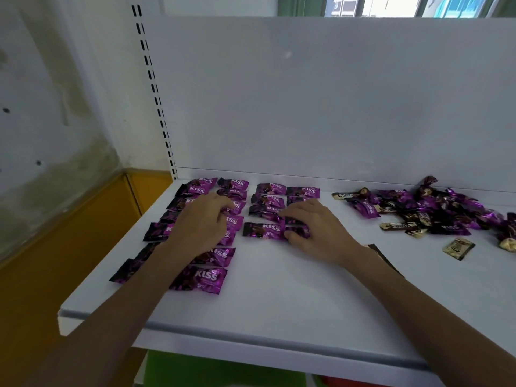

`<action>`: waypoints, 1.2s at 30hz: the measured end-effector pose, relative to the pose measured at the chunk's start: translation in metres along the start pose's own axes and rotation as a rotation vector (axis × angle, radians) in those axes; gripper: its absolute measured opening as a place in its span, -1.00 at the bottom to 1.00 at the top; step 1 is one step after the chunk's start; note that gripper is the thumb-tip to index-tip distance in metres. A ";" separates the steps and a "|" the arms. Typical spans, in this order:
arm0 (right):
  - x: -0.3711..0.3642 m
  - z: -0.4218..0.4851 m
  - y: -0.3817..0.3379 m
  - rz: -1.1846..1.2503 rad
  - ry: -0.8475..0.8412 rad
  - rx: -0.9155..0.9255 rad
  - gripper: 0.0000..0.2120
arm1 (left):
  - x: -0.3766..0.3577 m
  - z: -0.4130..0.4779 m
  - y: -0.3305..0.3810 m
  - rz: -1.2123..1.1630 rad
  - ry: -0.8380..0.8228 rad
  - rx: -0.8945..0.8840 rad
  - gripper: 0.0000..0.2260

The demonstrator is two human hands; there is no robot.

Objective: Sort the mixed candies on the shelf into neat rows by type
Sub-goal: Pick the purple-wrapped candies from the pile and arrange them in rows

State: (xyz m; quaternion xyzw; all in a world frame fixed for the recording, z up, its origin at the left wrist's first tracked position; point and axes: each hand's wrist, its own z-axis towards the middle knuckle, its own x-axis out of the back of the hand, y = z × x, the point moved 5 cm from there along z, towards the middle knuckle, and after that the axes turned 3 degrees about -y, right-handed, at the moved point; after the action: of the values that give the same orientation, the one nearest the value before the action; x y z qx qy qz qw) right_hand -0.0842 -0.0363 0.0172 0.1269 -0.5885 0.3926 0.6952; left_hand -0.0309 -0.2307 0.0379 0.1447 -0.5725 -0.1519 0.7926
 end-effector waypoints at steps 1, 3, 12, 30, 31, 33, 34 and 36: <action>-0.003 0.004 -0.002 -0.021 -0.036 0.008 -0.50 | 0.000 -0.001 -0.001 0.007 -0.006 0.006 -0.67; -0.007 0.010 -0.005 -0.068 -0.105 0.026 -0.40 | -0.002 -0.004 -0.002 0.017 -0.022 0.014 -0.65; -0.018 0.010 -0.012 -0.090 -0.141 0.069 -0.36 | -0.023 -0.018 0.013 0.045 -0.162 -0.112 -0.66; -0.004 -0.002 0.015 -0.075 -0.011 -0.158 -0.67 | -0.032 -0.021 0.033 0.181 -0.212 -0.214 -0.68; -0.005 -0.002 0.015 -0.082 -0.016 -0.156 -0.67 | -0.032 -0.020 0.033 0.180 -0.214 -0.217 -0.68; -0.006 -0.001 0.015 -0.075 -0.015 -0.158 -0.66 | -0.034 -0.018 0.034 0.180 -0.214 -0.225 -0.69; -0.006 -0.001 0.015 -0.068 -0.018 -0.155 -0.66 | -0.035 -0.017 0.034 0.184 -0.209 -0.230 -0.70; -0.007 0.000 0.015 -0.052 -0.025 -0.150 -0.66 | -0.036 -0.015 0.034 0.197 -0.176 -0.238 -0.68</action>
State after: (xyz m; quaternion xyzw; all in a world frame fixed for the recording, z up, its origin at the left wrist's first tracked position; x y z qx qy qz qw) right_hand -0.0947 -0.0288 0.0064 0.0947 -0.6216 0.3273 0.7054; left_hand -0.0253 -0.1840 0.0163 -0.0207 -0.6290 -0.1523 0.7621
